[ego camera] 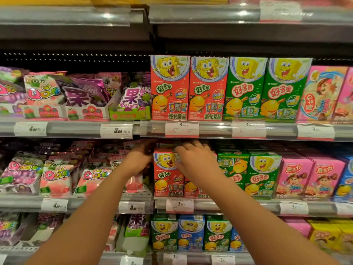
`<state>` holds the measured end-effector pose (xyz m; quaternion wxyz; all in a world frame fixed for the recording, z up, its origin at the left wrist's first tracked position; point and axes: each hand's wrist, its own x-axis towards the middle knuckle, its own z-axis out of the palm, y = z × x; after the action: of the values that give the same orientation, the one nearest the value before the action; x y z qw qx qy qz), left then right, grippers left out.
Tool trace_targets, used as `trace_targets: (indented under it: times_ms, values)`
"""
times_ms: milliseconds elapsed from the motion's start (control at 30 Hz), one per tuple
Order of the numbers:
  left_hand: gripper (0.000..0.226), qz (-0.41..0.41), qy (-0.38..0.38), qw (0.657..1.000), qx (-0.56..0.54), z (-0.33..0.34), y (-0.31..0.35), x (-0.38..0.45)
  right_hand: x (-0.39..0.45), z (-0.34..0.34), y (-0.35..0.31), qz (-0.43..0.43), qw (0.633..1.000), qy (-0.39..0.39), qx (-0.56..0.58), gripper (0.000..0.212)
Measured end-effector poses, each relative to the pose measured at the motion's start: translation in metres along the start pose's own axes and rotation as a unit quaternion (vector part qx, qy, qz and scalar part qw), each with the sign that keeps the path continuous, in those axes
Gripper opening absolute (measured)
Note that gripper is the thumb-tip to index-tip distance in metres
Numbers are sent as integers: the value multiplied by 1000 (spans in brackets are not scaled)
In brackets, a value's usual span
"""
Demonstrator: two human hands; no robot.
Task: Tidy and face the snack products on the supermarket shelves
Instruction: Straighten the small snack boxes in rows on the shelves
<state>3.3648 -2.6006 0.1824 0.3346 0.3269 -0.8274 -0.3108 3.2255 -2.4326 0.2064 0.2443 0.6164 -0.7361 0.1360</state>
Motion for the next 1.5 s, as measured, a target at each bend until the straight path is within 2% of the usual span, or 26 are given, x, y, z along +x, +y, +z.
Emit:
trace_targets:
  times_ms: [100,233,333,633,800,900,1000,1033,1100,1167,1233,1300,1367,1500]
  values:
    - [49,-8,16,999,-28,0,3,-1,4,0,-1,15,1000,-4,12,39]
    - [47,-18,-4,999,-43,-3,6,-2,7,-4,1,26,999,-22,30,40]
    - [36,-31,-14,998,-52,-8,6,-3,8,-6,5,27,998,-25,45,40]
    - [39,-3,-34,999,-36,-14,-7,-3,5,-7,6,9,998,-8,59,38]
    - [42,-19,-9,999,-41,-13,-2,-13,0,-1,9,-15,999,24,43,41]
    - [35,-20,41,997,-66,-12,3,-23,-12,1,13,-36,997,62,36,41]
    - [25,19,159,987,0,-9,4,-40,-35,2,24,-39,992,102,57,42]
    - [28,35,189,981,34,-5,2,-45,-45,2,31,-33,990,117,67,41]
    - [45,49,183,980,68,4,0,-57,-67,3,48,-13,986,140,84,39]
    - [51,89,163,975,123,20,3,-66,-89,5,69,18,985,148,89,36]
    - [46,149,184,956,175,44,20,-73,-111,4,93,45,986,142,80,36]
    - [42,244,217,917,230,68,48,-82,-129,0,122,66,985,145,64,35]
    - [37,316,218,890,247,93,77,-86,-143,-5,153,87,983,156,41,33]
    - [32,366,177,875,262,140,123,-78,-157,-19,218,122,981,150,1,36]
